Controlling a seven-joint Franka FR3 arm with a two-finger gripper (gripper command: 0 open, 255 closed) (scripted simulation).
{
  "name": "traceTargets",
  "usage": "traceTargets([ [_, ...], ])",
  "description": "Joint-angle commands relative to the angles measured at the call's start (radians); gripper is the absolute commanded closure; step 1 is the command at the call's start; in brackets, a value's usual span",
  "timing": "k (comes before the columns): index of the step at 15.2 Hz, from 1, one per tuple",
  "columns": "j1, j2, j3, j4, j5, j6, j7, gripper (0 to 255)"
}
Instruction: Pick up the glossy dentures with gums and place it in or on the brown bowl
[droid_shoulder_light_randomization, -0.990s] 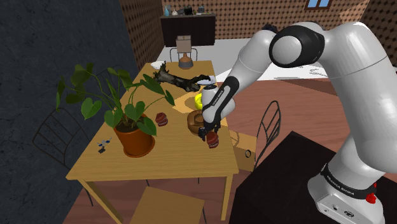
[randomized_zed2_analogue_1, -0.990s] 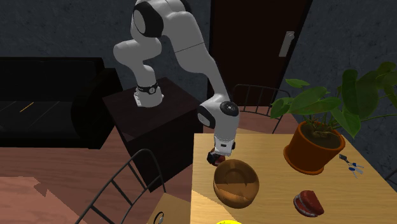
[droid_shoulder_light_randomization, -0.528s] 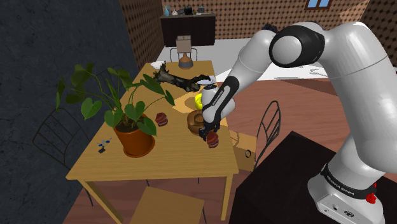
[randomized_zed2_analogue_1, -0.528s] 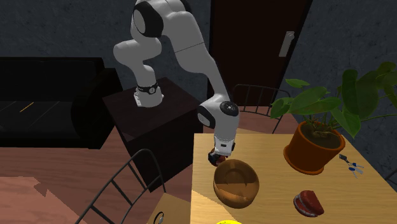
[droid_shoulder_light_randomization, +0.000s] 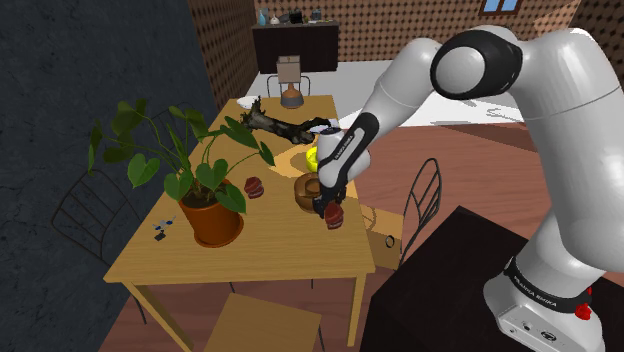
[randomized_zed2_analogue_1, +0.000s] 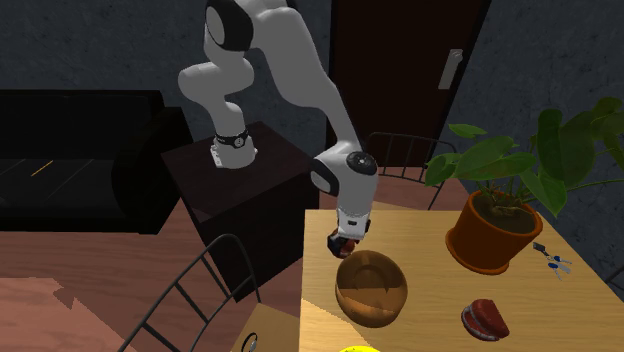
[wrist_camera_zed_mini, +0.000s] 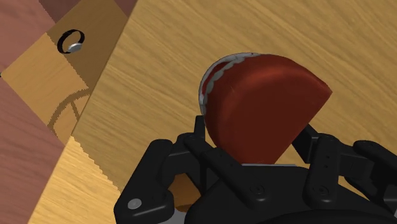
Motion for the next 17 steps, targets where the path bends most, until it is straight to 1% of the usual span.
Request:
traceTargets([
  [1,-0.001,-0.024,0.001,-0.008,0.001,-0.016,0.000,255],
  [17,-0.005,-0.213,0.006,-0.051,0.005,-0.163,0.001,255],
])
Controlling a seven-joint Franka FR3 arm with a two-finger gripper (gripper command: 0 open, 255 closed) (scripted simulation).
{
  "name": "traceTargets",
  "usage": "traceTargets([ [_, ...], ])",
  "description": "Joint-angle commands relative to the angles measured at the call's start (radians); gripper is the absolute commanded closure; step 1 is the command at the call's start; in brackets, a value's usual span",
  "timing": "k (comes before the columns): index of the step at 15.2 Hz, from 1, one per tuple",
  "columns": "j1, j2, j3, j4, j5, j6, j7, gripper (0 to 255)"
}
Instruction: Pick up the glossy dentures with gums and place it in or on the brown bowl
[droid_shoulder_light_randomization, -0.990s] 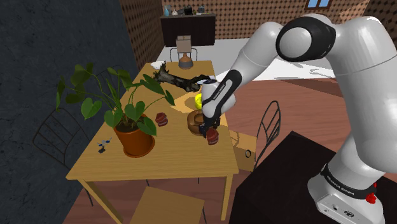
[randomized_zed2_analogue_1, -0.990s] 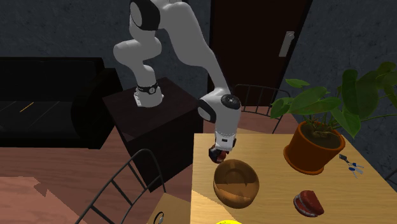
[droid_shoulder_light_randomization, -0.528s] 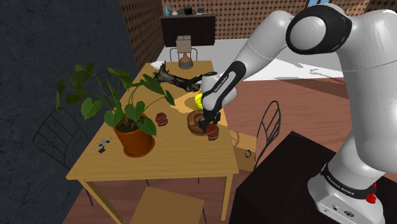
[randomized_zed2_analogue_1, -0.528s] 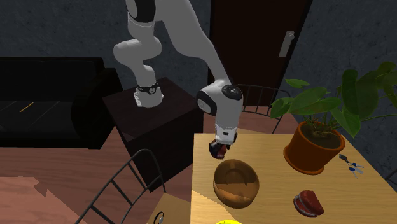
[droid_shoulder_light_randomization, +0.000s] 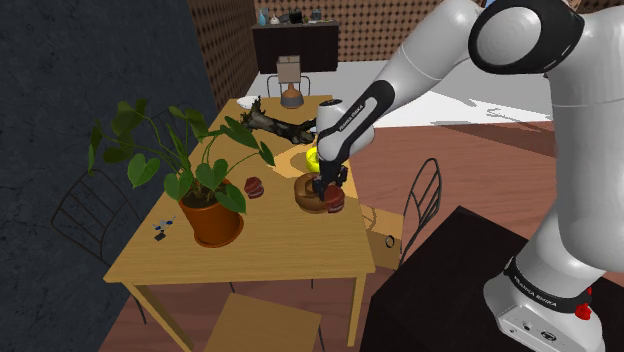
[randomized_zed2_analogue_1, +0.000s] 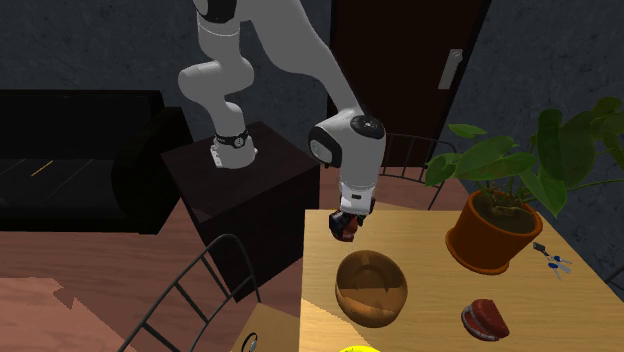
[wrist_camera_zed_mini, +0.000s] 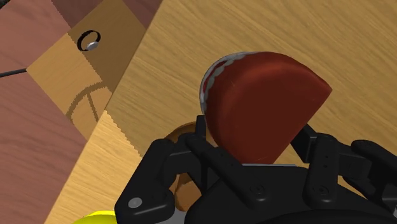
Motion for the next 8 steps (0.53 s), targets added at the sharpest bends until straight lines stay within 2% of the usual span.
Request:
traceTargets([
  [1,0.000,-0.021,0.001,-0.001,0.001,-0.021,0.000,255],
  [8,-0.002,-0.094,0.002,0.000,0.003,-0.094,0.001,255],
])
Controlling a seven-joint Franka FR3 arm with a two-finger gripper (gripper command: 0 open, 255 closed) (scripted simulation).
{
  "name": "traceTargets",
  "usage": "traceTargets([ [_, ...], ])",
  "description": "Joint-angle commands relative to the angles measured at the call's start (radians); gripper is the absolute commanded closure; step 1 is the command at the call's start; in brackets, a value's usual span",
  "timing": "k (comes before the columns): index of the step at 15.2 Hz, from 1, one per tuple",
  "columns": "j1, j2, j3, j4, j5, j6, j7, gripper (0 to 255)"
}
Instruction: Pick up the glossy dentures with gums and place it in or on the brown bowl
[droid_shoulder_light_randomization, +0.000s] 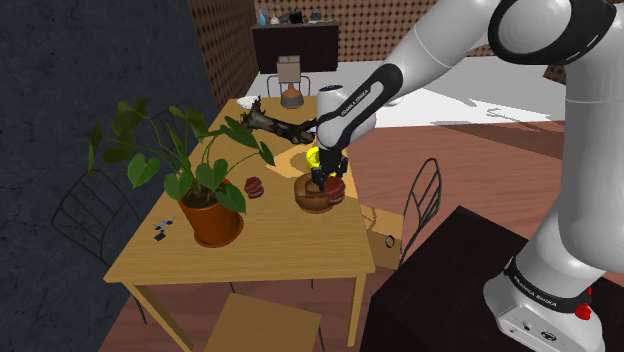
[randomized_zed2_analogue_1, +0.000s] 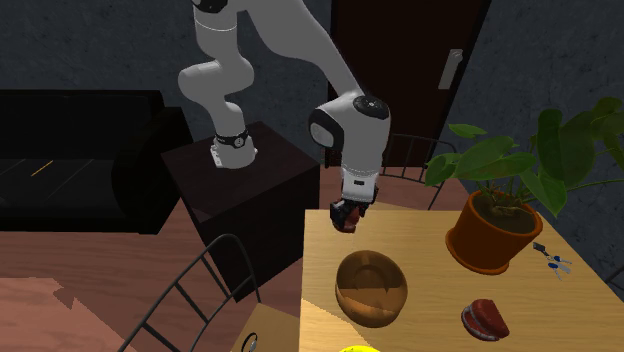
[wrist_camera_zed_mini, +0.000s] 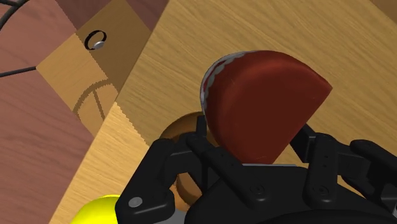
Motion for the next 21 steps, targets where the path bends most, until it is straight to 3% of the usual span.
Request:
traceTargets([
  [1,0.000,-0.023,0.000,0.001,0.001,-0.023,0.000,255],
  [3,-0.001,-0.039,0.001,0.003,0.001,-0.042,0.000,255],
  [7,-0.020,0.085,-0.010,0.208,-0.002,-0.124,-0.028,255],
  [12,-0.042,0.262,-0.020,0.511,-0.005,-0.251,-0.057,255],
  [15,-0.054,0.402,-0.024,0.759,-0.006,-0.359,-0.074,255],
  [21,-0.054,0.446,-0.024,0.751,-0.006,-0.307,-0.075,255],
])
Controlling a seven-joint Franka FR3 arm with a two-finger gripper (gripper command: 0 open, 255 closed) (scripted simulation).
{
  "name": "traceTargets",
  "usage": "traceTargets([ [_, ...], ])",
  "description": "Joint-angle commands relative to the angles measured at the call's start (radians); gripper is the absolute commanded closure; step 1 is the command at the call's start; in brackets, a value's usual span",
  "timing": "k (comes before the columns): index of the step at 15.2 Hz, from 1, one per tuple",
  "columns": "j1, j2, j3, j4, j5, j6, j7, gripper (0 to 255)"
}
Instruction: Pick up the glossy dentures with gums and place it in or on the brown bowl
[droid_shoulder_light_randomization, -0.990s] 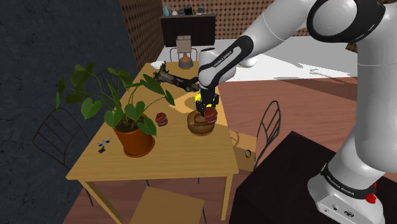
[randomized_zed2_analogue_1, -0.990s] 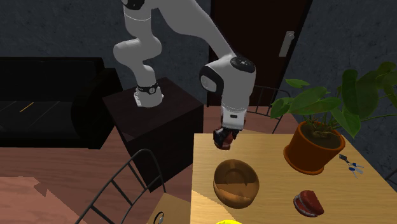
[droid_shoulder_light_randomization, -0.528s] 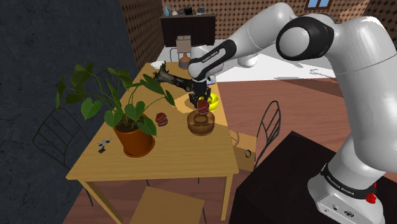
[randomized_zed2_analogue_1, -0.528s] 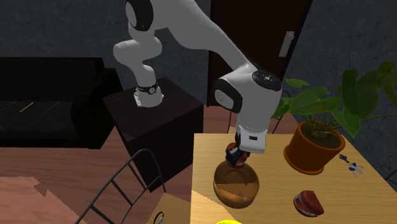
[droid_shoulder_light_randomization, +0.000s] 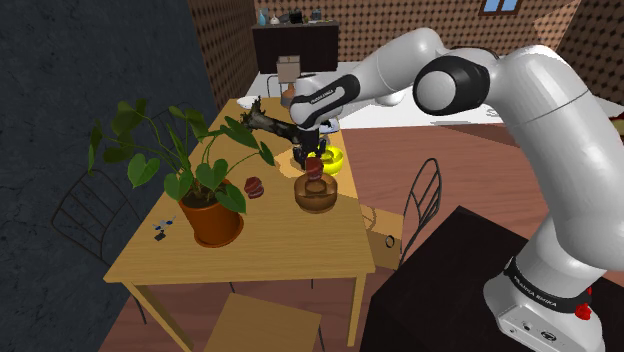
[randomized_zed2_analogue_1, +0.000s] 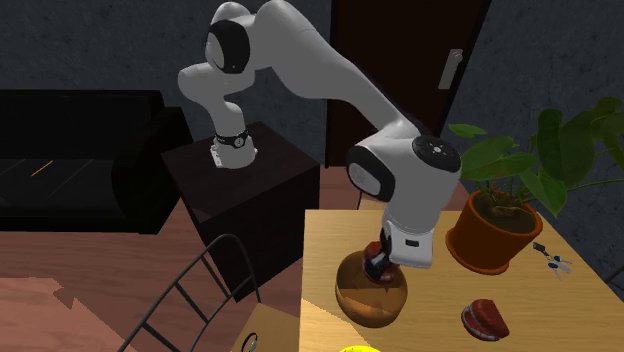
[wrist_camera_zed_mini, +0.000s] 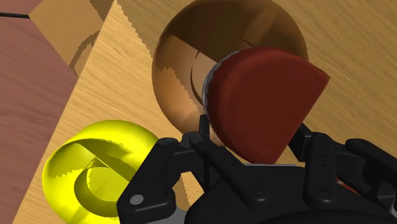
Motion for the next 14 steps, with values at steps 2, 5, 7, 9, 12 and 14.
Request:
traceTargets([
  [2,-0.001,0.026,0.000,0.007,0.000,0.020,-0.001,255],
  [5,0.000,0.052,0.000,0.010,0.000,0.043,-0.002,255],
  [7,0.000,0.070,-0.001,0.013,0.000,0.057,-0.002,255],
  [9,0.000,0.077,-0.001,0.014,0.000,0.063,-0.002,255],
  [12,0.000,0.077,-0.001,0.014,0.000,0.063,-0.002,255],
  [14,0.000,0.077,-0.001,0.014,0.000,0.063,-0.002,255],
])
